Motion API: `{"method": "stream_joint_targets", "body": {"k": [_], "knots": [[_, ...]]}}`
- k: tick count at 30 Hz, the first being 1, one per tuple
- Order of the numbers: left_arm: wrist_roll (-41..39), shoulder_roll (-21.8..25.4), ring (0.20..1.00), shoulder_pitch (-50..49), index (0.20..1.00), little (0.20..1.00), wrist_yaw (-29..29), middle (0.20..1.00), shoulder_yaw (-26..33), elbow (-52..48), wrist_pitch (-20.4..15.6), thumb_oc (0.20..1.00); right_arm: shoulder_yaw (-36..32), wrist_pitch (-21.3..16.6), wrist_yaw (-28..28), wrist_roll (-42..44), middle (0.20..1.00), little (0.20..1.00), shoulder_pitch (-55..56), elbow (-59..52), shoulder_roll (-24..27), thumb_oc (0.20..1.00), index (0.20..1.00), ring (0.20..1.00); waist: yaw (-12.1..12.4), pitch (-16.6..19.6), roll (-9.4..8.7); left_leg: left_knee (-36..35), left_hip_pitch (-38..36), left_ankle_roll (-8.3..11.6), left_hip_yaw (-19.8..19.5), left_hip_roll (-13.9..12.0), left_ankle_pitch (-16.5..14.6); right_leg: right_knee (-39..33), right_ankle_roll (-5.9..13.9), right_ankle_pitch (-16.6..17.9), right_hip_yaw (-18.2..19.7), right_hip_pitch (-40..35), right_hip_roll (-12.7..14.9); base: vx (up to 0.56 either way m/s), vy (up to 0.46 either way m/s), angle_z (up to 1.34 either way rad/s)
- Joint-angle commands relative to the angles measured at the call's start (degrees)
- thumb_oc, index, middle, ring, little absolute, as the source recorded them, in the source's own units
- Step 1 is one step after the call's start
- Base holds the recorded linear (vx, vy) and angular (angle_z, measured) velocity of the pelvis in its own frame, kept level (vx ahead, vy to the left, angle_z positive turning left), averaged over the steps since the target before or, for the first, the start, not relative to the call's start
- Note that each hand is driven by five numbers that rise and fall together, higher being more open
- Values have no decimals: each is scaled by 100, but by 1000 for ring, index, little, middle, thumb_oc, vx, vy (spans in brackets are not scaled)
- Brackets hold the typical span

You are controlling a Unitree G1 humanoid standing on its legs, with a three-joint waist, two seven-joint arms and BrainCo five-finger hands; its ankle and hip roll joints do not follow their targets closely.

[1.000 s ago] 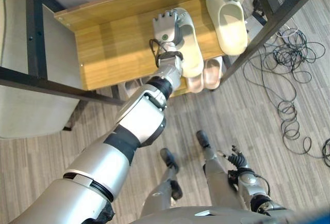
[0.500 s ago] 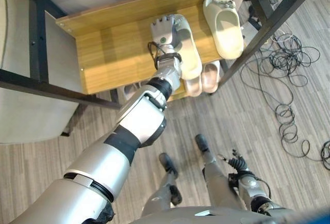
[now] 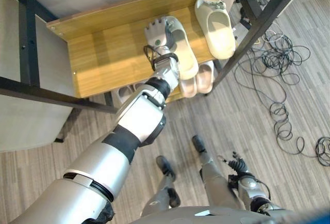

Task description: Arrange the slippers neatly on the shoe rack.

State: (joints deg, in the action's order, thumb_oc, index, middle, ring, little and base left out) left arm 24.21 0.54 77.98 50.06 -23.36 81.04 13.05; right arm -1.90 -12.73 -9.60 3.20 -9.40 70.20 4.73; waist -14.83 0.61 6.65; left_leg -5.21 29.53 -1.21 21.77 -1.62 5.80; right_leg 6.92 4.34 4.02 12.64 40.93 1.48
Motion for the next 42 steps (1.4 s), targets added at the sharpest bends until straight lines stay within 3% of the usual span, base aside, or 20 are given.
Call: {"method": "stream_joint_targets", "body": {"k": [1, 3, 4, 5, 6, 12, 13, 21, 32, 35, 37, 39, 40, 42], "knots": [[-158, -174, 203, 621, 203, 203, -41, 203, 490, 594, -179, 203, -32, 151, -61, 95, 1000, 1000, -119, 302, -38, 1000, 1000, 1000, -117, -490, 169, 21, -570, 261, -48, -11, -469, 1, -313, -65, 103, -290, -363, 17, -10, -4], [-191, -160, 360, 642, 360, 360, -41, 360, 519, 602, -175, 360, -36, 151, -75, 97, 1000, 1000, -141, 310, -32, 1000, 1000, 1000, -122, -486, 173, 21, -565, 261, -32, -16, -468, 8, -313, -62, 119, -272, -369, 11, -9, -7], [-212, -160, 360, 642, 360, 360, -42, 360, 527, 641, -163, 360, -39, 154, -76, 102, 1000, 1000, -149, 323, -33, 1000, 1000, 1000, -125, -477, 179, 21, -567, 262, -22, -17, -470, 7, -318, -61, 128, -261, -373, 6, -7, -12], [-278, -146, 837, 659, 837, 837, -26, 837, 562, 680, -145, 837, -38, 154, -68, 111, 1000, 1000, -144, 333, -41, 1000, 1000, 1000, -131, -468, 186, 21, -570, 267, 2, -22, -471, 9, -316, -50, 139, -245, -381, 15, -21, -9], [-390, -166, 1000, 633, 1000, 1000, -3, 1000, 659, 720, -146, 1000, -66, 159, -77, 128, 1000, 1000, -136, 362, -51, 1000, 1000, 1000, -124, -446, 203, 21, -565, 267, 7, -24, -475, 1, -327, -49, 156, -238, -383, 15, -29, -7], [-1258, -193, 1000, 678, 1000, 1000, 22, 1000, 1367, 843, -273, 1000, -103, 208, -147, 159, 1000, 1000, -160, 443, -67, 1000, 1000, 1000, -96, -366, 272, 21, -571, 287, -37, -9, -454, -5, -361, -38, 112, -256, -380, 3, -6, 0], [-1450, -148, 1000, 686, 1000, 1000, 84, 1000, 1540, 706, -463, 1000, -104, 239, -159, 170, 1000, 1000, -110, 446, -87, 1000, 1000, 1000, -83, -326, 320, 21, -606, 295, -66, 0, -445, 1, -370, -43, 84, -304, -378, 36, -17, 0], [-1589, -6, 1000, 446, 1000, 1000, 347, 1000, 1651, 382, -776, 1000, -217, 316, -115, 320, 1000, 1000, -165, 568, 28, 1000, 1000, 1000, 33, -249, 436, 21, -793, 339, -180, 23, -416, -21, -371, -83, -63, -600, -353, 6, -16, 5], [-1357, 68, 1000, -119, 1000, 1000, 181, 1000, 1671, -509, -734, 1000, -452, 390, -162, 534, 1000, 1000, -282, 753, 64, 1000, 1000, 1000, 229, -246, 505, 21, -1076, 354, -388, 61, -345, -134, -352, -119, -309, -1079, -265, -14, -16, 13], [-1348, 40, 1000, -414, 1000, 1000, -83, 1000, 1722, -1001, -618, 1000, -512, 414, -166, 596, 1000, 1000, -262, 775, 77, 1000, 1000, 1000, 272, -248, 501, 21, -1185, 354, -464, 61, -336, -129, -341, -153, -368, -1234, -251, -7, -13, 8], [-1450, -132, 1000, -896, 1000, 1000, -703, 1000, 1840, -1633, -454, 1000, -577, 415, -217, 649, 1000, 1000, -256, 788, 68, 1000, 1000, 1000, 325, -274, 509, 21, -1304, 353, -553, 75, -313, -96, -339, -210, -441, -1391, -237, -10, -15, 10], [-1416, -186, 1000, -1075, 1000, 1000, -876, 1000, 1838, -1891, -392, 1000, -612, 419, -226, 678, 1000, 1000, -270, 802, 80, 1000, 1000, 1000, 335, -292, 512, 21, -1338, 353, -575, 80, -310, -91, -339, -214, -465, -1428, -233, -19, -4, 14], [-1340, -359, 1000, -1712, 1000, 1000, -1467, 1000, 1855, -2811, -176, 1000, -686, 417, -288, 738, 1000, 1000, -344, 808, 90, 1000, 1000, 1000, 417, -332, 521, 21, -1401, 354, -628, 84, -292, -96, -345, -208, -501, -1500, -217, -26, -5, 22], [-1285, -378, 1000, -1893, 1000, 1000, -1622, 1000, 1822, -3139, -45, 1000, -707, 418, -302, 761, 1000, 1000, -351, 800, 84, 1000, 1000, 1000, 436, -340, 521, 21, -1420, 355, -641, 82, -291, -102, -346, -200, -517, -1521, -210, -27, -4, 16]]}}
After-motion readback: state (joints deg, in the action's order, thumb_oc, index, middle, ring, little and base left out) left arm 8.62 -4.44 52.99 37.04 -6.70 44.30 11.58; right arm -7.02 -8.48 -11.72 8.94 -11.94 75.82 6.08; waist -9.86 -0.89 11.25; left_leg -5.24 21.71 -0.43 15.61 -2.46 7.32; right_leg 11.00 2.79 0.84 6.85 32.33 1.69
